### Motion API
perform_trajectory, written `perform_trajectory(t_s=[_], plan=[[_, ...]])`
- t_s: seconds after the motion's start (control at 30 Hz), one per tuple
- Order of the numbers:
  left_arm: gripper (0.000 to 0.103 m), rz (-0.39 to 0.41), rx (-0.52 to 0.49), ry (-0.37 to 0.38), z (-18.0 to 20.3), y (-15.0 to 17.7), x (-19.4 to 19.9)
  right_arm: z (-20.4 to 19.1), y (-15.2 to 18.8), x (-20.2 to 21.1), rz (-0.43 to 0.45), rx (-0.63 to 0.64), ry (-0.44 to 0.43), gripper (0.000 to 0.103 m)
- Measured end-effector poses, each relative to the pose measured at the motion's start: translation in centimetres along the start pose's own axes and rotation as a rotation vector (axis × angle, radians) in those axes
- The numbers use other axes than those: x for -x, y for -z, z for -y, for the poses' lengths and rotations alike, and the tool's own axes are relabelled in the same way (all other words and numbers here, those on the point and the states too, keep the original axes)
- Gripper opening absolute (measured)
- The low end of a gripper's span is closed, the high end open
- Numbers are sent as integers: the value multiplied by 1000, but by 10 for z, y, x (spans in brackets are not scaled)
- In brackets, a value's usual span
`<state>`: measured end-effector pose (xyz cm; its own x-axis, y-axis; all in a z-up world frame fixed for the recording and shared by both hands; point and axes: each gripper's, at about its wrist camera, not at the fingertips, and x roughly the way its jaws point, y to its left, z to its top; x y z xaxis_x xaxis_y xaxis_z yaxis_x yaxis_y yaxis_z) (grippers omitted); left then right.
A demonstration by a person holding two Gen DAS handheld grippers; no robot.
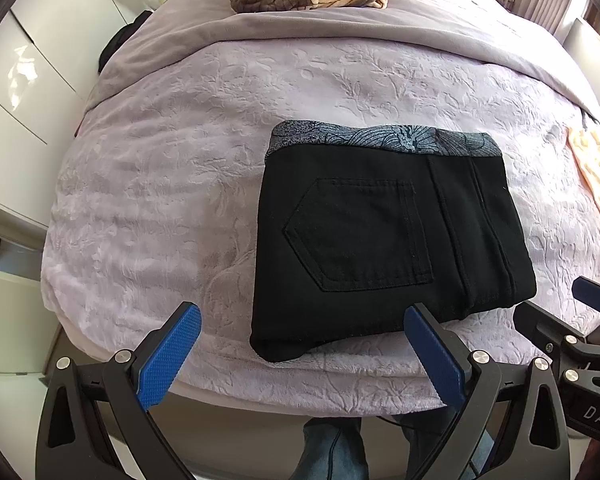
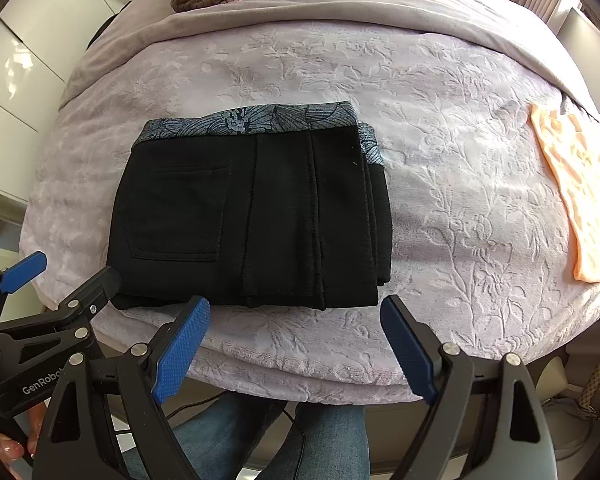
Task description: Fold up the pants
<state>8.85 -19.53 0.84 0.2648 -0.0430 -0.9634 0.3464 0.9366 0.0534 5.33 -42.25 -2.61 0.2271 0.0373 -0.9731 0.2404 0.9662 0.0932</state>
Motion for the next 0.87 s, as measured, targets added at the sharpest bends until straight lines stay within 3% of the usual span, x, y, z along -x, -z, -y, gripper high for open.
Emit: perform_trajectory(t_s=[0.87], plan=[[102, 7, 0, 8, 0, -7, -5, -1, -4, -8, -20, -6, 9, 89]])
